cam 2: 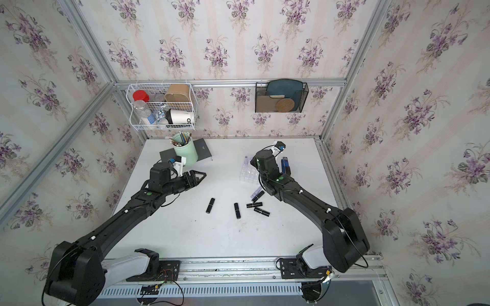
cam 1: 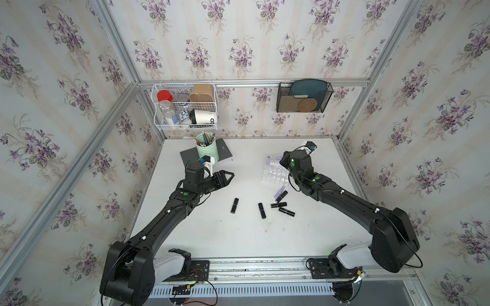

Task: Arrange the lipsticks in the organizer
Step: Place the lipstick in the storage box.

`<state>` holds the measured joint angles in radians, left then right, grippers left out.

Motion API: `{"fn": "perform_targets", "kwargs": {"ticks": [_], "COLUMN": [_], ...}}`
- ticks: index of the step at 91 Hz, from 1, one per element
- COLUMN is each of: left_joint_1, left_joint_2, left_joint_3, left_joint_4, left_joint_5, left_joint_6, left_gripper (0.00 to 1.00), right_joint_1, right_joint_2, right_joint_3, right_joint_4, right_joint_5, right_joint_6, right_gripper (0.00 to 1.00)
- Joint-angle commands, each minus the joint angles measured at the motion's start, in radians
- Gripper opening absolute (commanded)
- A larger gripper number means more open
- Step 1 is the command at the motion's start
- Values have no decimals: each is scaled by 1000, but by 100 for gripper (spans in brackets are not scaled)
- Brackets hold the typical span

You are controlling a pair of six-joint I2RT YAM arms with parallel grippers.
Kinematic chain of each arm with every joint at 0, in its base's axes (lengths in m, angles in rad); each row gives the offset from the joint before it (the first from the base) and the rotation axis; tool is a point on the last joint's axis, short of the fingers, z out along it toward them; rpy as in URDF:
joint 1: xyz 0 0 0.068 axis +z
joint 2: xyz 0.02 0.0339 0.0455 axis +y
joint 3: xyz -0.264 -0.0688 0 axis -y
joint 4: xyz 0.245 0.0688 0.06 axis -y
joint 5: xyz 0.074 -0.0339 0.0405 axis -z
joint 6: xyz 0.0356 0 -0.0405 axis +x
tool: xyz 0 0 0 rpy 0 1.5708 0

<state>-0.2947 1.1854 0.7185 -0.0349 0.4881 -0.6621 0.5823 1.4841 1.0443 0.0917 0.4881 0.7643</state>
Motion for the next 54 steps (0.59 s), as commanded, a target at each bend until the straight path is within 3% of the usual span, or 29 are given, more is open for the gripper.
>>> {"fn": "perform_targets", "kwargs": {"ticks": [1, 54], "left_joint_1": [0, 0], "left_joint_2": [3, 19], "left_joint_3": [-24, -29], "left_joint_4": [-27, -43], "left_joint_5": [-29, -48], "left_joint_6": [6, 36], "left_gripper": [67, 67], "right_joint_1": [1, 3], "right_joint_2": [83, 376], "right_joint_3": [68, 225], "right_joint_4": [-55, 42], "right_joint_5": [152, 67], "right_joint_6": [-251, -272], "right_gripper": [11, 9]}}
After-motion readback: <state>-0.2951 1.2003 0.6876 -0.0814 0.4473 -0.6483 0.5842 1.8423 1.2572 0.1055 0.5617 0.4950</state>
